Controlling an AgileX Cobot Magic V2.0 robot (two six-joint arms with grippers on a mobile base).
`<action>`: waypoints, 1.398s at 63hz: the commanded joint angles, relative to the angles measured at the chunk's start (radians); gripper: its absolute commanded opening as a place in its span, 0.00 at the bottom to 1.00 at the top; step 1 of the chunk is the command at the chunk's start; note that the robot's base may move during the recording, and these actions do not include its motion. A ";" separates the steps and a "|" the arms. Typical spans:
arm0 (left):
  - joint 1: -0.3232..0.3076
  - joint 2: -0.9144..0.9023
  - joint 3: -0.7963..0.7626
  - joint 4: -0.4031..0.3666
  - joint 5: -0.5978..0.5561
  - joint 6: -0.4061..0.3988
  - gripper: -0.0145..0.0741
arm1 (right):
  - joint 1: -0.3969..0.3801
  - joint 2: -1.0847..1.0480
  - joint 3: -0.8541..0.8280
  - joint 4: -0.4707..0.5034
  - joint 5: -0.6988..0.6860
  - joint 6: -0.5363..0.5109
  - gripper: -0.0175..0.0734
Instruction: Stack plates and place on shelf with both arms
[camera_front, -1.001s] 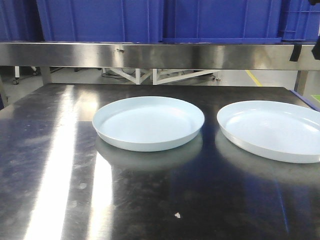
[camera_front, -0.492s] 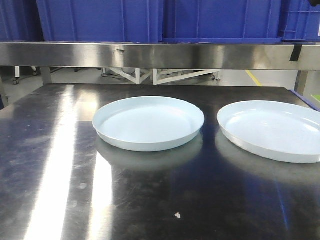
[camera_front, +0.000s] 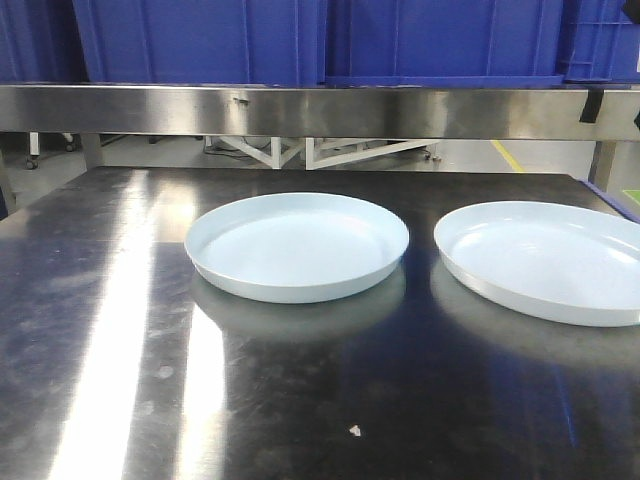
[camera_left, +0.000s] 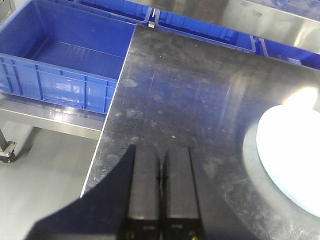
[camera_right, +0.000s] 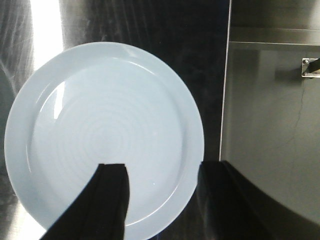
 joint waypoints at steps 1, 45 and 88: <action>-0.006 -0.004 -0.029 -0.011 -0.074 0.003 0.28 | -0.002 -0.018 -0.036 -0.016 -0.039 -0.012 0.67; -0.006 -0.004 -0.029 -0.011 -0.074 0.003 0.28 | -0.005 0.246 -0.036 -0.120 -0.055 -0.011 0.67; -0.006 -0.004 -0.029 -0.011 -0.074 0.003 0.28 | -0.005 0.242 -0.082 -0.120 -0.045 -0.011 0.25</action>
